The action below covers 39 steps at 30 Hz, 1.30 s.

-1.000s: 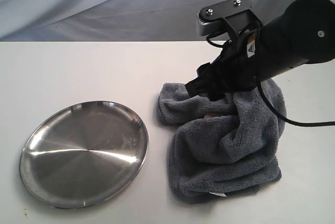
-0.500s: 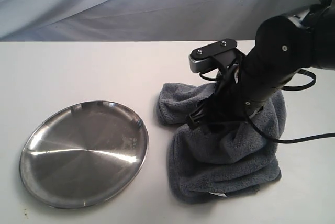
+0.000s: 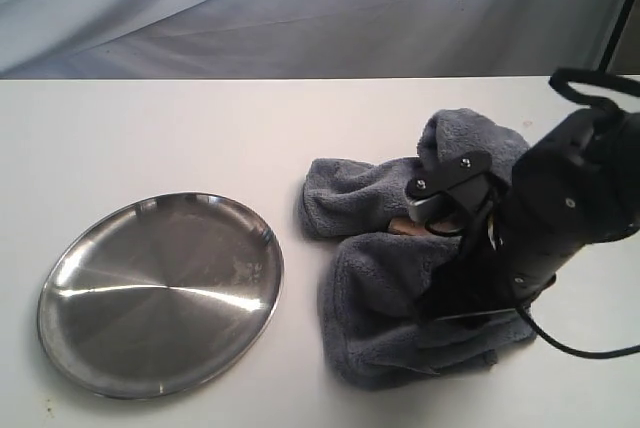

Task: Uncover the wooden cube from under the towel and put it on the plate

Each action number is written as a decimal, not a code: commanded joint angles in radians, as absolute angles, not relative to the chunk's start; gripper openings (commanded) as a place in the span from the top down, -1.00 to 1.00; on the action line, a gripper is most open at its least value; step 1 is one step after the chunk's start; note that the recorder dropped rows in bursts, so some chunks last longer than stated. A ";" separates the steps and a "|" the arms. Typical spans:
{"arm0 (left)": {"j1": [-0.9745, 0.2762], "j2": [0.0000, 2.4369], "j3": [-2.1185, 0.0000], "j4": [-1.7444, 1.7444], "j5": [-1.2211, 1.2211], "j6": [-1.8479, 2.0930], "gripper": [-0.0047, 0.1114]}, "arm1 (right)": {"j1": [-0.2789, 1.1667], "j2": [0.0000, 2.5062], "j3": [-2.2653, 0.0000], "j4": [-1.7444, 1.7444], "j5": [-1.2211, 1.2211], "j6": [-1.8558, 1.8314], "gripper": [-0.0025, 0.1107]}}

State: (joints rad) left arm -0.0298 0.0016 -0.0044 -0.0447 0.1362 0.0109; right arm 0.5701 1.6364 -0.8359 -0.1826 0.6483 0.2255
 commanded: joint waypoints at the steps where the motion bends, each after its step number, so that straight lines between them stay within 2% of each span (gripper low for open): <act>1: -0.028 0.000 0.000 -0.044 0.136 0.011 0.89 | 0.567 1.633 -0.760 -0.235 0.596 0.294 0.04; 6: -0.028 0.000 0.000 -0.044 0.136 0.008 0.89 | 0.567 1.571 -0.741 -0.189 0.590 0.288 0.04; 12: -0.028 0.000 0.000 -0.044 0.136 0.008 0.89 | 0.569 1.357 -0.741 -0.166 0.602 0.285 0.04; 17: -0.028 0.000 0.000 -0.044 0.136 0.008 0.89 | 0.569 1.240 -0.741 -0.166 0.410 0.296 0.07; 22: -0.028 0.000 0.000 -0.044 0.136 0.011 0.89 | 0.569 1.308 -0.741 -0.167 0.346 0.303 0.20; 32: -0.028 0.000 0.000 -0.044 0.136 0.008 0.89 | 0.569 1.493 -0.741 -0.166 0.250 0.306 0.25; 39: -0.028 0.000 0.000 -0.044 0.136 0.008 0.89 | 0.567 1.580 -0.773 -0.166 0.161 0.339 0.38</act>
State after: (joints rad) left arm -0.0298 0.0016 -0.0044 -0.0447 0.1362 0.0109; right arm 0.5701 1.5493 -0.7514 -0.1669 0.1935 0.3212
